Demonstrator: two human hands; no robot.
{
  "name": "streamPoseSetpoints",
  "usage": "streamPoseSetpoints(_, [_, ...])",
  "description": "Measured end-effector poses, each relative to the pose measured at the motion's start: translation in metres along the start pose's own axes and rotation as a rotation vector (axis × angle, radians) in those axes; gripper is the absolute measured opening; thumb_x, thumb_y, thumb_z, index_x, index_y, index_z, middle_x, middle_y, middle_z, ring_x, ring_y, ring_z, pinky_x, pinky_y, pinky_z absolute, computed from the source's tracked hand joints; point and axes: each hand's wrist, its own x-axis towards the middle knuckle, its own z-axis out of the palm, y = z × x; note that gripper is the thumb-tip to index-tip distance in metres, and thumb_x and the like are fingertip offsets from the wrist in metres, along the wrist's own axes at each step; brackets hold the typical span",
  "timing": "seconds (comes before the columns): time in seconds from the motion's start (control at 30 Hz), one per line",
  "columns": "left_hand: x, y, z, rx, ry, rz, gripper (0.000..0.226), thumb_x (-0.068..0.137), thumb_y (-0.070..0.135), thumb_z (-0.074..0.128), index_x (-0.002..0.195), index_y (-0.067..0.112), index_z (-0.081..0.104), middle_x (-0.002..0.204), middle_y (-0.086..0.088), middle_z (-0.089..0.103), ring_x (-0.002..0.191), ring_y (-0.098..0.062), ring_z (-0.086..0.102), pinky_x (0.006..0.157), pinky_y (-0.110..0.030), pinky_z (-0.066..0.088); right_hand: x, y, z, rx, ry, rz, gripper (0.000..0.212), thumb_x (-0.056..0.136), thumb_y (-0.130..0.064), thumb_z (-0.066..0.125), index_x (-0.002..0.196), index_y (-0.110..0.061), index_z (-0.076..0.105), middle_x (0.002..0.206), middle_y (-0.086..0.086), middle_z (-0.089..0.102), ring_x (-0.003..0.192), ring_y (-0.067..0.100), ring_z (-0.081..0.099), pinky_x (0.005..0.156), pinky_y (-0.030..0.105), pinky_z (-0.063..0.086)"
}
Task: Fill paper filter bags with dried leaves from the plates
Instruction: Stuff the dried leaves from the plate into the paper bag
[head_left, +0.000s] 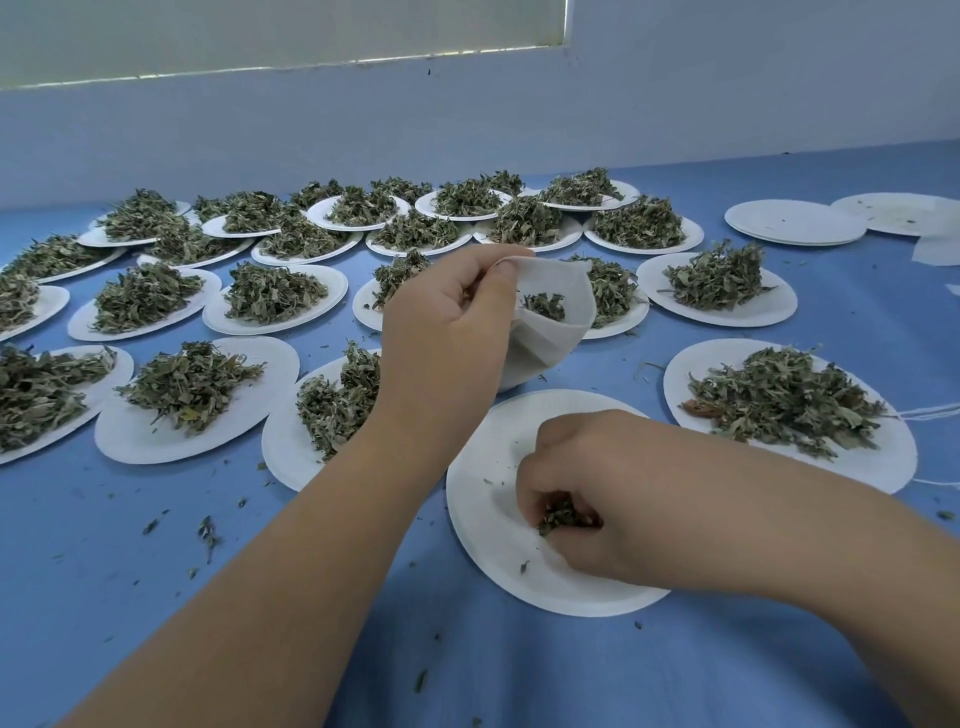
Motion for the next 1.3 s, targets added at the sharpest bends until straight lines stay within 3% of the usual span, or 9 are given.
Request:
streamPoseSetpoints(0.23, [0.0,-0.001,-0.001,0.02,-0.012,0.03,0.022,0.098,0.013,0.051,0.096,0.022,0.071,0.05,0.024,0.053,0.048,0.005,0.048,0.049,-0.005,0.032,-0.003,-0.001,0.002,-0.02,0.04,0.073,0.025,0.087,-0.04,0.055,0.109,-0.04,0.044,0.1,-0.016,0.034,0.078,0.005,0.049,0.065,0.026,0.045])
streamPoseSetpoints(0.43, [0.0,-0.001,0.0,0.014,-0.021,0.033,0.022,0.097,0.014,0.051,0.095,0.024,0.071,0.051,0.023,0.054,0.048,0.005,0.047,0.05,-0.006,0.033,0.0,0.0,0.006,-0.036,0.06,0.05,0.002,0.087,-0.031,0.052,0.087,-0.033,0.051,0.093,-0.012,0.047,0.07,-0.001,0.042,0.052,0.012,0.029])
streamPoseSetpoints(0.57, [0.0,-0.001,0.001,0.012,-0.029,0.04,0.023,0.097,0.014,0.051,0.092,0.027,0.07,0.05,0.023,0.054,0.047,0.005,0.046,0.049,-0.006,0.032,0.003,-0.001,0.007,-0.048,0.081,0.02,0.011,0.085,-0.026,0.051,0.091,-0.029,0.061,0.095,-0.01,0.054,0.075,0.006,0.045,0.054,0.01,0.03])
streamPoseSetpoints(0.63, [-0.001,-0.001,0.001,0.011,-0.029,0.038,0.024,0.097,0.014,0.051,0.092,0.027,0.07,0.051,0.023,0.054,0.047,0.005,0.046,0.049,-0.006,0.032,0.005,-0.001,0.008,-0.062,0.092,-0.013,0.015,0.084,-0.024,0.052,0.092,-0.027,0.064,0.093,-0.009,0.056,0.077,0.007,0.047,0.059,0.016,0.035])
streamPoseSetpoints(0.77, [-0.001,-0.001,0.001,0.004,-0.029,0.028,0.023,0.097,0.014,0.052,0.093,0.026,0.071,0.051,0.023,0.054,0.047,0.006,0.047,0.05,-0.005,0.033,0.004,-0.004,0.005,-0.064,0.101,-0.059,0.011,0.085,-0.023,0.051,0.085,-0.029,0.059,0.089,-0.01,0.053,0.072,0.008,0.039,0.052,0.01,0.026])
streamPoseSetpoints(0.9, [-0.001,-0.001,0.001,0.005,-0.029,0.028,0.024,0.097,0.014,0.051,0.092,0.027,0.07,0.049,0.022,0.053,0.046,0.005,0.046,0.05,-0.006,0.033,-0.001,0.0,-0.003,0.035,0.146,-0.104,0.014,0.08,-0.022,0.058,0.086,-0.028,0.069,0.086,-0.011,0.063,0.076,0.006,0.051,0.062,0.011,0.04])
streamPoseSetpoints(0.97, [-0.001,0.0,0.0,0.015,-0.036,0.031,0.023,0.097,0.015,0.051,0.094,0.026,0.071,0.05,0.023,0.053,0.047,0.005,0.046,0.051,-0.006,0.034,-0.006,0.003,-0.015,0.178,0.156,-0.144,0.014,0.076,-0.016,0.065,0.081,-0.027,0.072,0.08,-0.012,0.066,0.075,0.004,0.058,0.067,0.021,0.049])
streamPoseSetpoints(1.17, [-0.003,0.002,0.002,0.126,-0.07,0.071,0.022,0.096,0.014,0.053,0.093,0.024,0.072,0.053,0.018,0.054,0.051,0.002,0.047,0.051,-0.008,0.032,-0.018,0.022,-0.041,0.527,0.573,-0.268,0.018,0.072,-0.006,0.071,0.078,-0.023,0.071,0.075,-0.002,0.068,0.066,0.018,0.065,0.063,0.025,0.052])
streamPoseSetpoints(1.3, [-0.006,0.005,0.006,0.145,-0.114,0.07,0.023,0.097,0.014,0.053,0.098,0.021,0.074,0.072,0.005,0.067,0.067,-0.008,0.057,0.059,-0.019,0.045,-0.02,0.032,-0.046,0.502,0.802,-0.201,0.022,0.073,-0.004,0.069,0.078,-0.026,0.068,0.072,-0.007,0.066,0.064,0.012,0.061,0.063,0.014,0.046])
